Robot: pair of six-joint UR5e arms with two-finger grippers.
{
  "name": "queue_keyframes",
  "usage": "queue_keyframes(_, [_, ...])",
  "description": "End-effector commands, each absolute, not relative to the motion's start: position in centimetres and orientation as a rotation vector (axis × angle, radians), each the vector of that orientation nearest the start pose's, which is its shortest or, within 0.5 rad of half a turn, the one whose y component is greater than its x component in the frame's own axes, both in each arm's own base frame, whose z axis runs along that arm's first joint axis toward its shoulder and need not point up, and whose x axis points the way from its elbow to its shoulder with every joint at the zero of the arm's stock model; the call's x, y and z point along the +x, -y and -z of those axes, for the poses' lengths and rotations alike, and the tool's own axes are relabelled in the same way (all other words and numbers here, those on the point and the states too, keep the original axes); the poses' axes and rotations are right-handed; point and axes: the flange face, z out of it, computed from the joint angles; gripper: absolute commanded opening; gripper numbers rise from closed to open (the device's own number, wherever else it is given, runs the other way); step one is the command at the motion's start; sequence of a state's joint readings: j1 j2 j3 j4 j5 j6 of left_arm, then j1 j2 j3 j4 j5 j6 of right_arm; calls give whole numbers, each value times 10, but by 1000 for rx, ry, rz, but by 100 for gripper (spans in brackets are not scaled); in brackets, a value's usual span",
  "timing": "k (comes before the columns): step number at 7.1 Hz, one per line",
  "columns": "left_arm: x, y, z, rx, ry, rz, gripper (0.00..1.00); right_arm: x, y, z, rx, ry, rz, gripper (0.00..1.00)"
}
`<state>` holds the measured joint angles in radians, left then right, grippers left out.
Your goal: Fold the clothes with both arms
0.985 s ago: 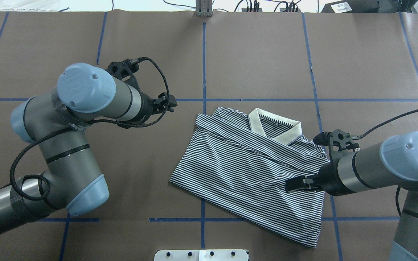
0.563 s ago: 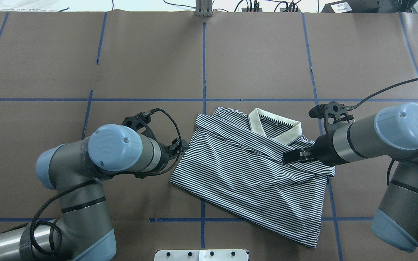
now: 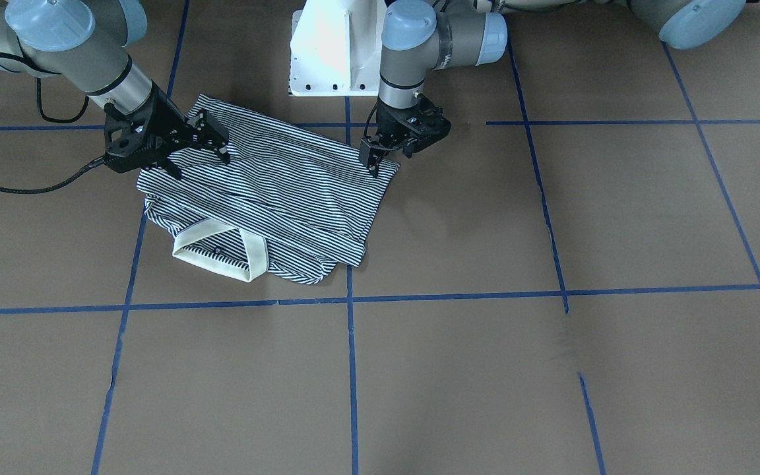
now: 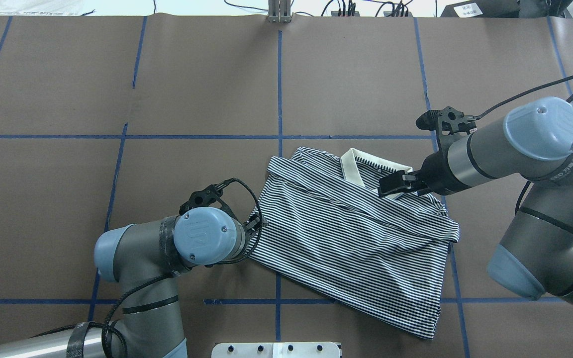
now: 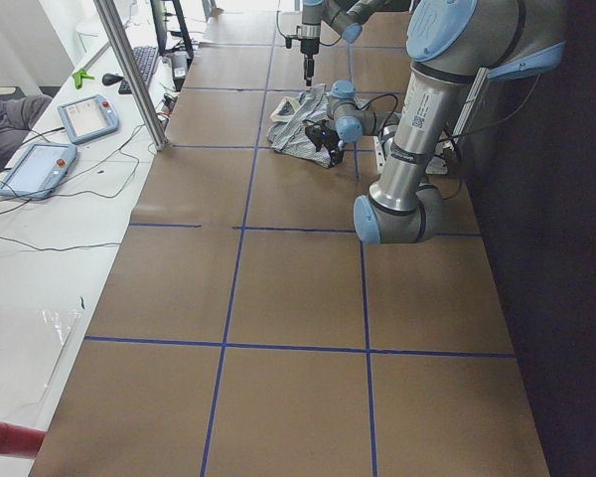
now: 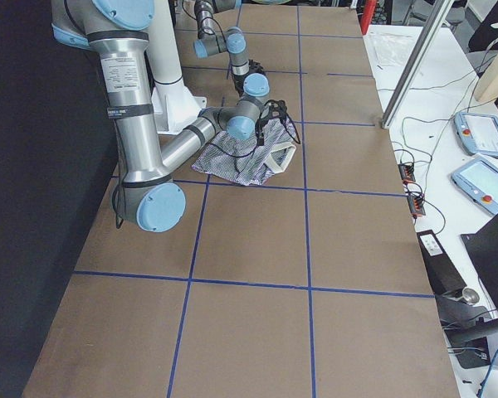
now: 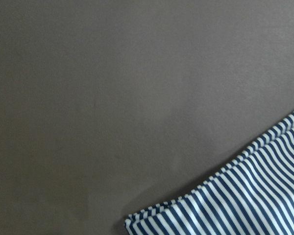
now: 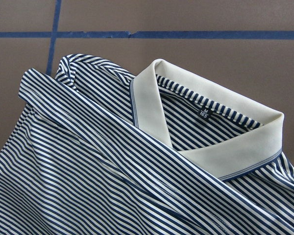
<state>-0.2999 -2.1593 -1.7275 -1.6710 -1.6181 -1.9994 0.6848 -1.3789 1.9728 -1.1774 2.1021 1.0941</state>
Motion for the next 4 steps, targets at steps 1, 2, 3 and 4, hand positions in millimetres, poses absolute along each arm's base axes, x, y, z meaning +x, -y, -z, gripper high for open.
queue_keyframes(1, [603, 321, -242, -95, -850, 667, 93, -358, 404, -323, 122, 1072, 70, 100])
queue_keyframes(2, [603, 321, -242, -95, -848, 668, 92, -357, 403, -323, 116, 1074, 72, 100])
queue_keyframes(3, [604, 319, -243, -96, -847, 664, 90, -356, 404, -323, 112, 1078, 73, 100])
queue_keyframes(4, [606, 318, -244, -98, -843, 662, 84, -356, 404, -323, 110, 1077, 72, 100])
